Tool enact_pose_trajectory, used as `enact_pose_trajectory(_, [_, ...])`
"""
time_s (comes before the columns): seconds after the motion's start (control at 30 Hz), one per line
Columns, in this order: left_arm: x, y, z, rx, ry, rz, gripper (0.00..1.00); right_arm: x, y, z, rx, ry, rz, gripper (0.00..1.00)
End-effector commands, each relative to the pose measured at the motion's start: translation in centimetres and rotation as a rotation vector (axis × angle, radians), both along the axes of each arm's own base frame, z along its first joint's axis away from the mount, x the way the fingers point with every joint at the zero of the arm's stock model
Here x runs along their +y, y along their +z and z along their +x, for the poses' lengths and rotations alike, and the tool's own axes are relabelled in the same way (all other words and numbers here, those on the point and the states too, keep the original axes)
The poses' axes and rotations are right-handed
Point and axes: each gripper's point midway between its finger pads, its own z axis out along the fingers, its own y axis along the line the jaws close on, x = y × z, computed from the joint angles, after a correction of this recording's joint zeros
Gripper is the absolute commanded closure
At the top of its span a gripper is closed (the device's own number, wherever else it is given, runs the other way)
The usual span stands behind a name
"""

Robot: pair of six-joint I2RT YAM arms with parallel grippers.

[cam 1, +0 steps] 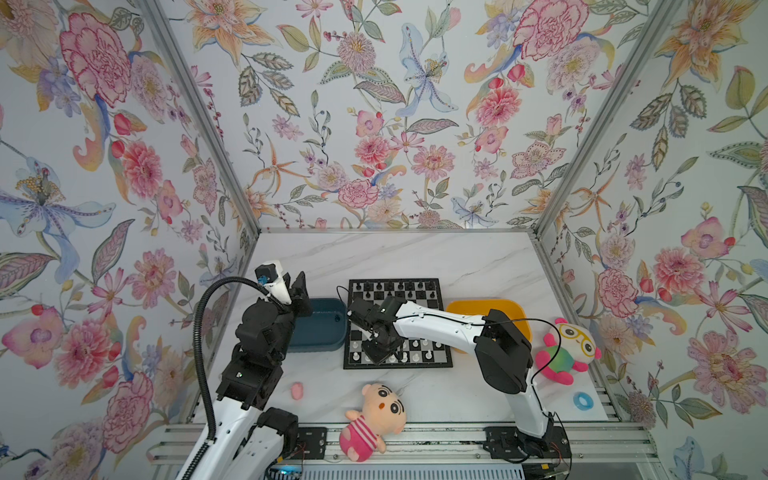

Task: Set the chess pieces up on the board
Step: 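Lower the white pawn onto the empty second-nearest-rank square with the right gripper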

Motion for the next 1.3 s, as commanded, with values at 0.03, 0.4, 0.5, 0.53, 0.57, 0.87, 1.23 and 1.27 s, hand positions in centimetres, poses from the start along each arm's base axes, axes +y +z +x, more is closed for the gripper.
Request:
enact_pose_trajectory(0.03, [0.2,0.3,-0.1,-0.023,0.002,0.002,0.61,-0.7,-1.6,-0.1,0.025,-0.024,-0.030,0.93])
enact_pose_trajectory(0.4, [0.2,0.1,-0.1,-0.020,0.000,0.005,0.61,-0.6,-1.3,0.0,0.018,-0.028,-0.022,0.86])
enact_pose_trajectory(0.5, [0.2,0.1,-0.1,-0.021,0.000,0.006,0.61,-0.6,-1.3,0.0,0.019,-0.029,-0.023,0.84])
enact_pose_trajectory(0.53, [0.2,0.2,-0.1,-0.022,0.000,0.005,0.61,-0.6,-1.3,0.0,0.019,-0.030,-0.024,0.84])
enact_pose_trajectory(0.57, [0.2,0.1,-0.1,-0.021,0.000,0.005,0.61,-0.6,-1.3,0.0,0.019,-0.030,-0.023,0.84])
enact_pose_trajectory(0.87, [0.2,0.1,-0.2,-0.022,-0.002,0.007,0.61,-0.6,-1.3,0.0,0.018,-0.031,-0.024,0.81])
enact_pose_trajectory(1.23, [0.3,0.0,-0.2,-0.023,0.005,0.007,0.61,-0.6,-0.5,0.2,0.002,-0.039,-0.011,0.78])
enact_pose_trajectory(1.27, [0.3,0.2,-0.3,-0.027,0.004,0.005,0.61,-0.6,-0.3,0.2,-0.001,-0.040,-0.008,0.78])
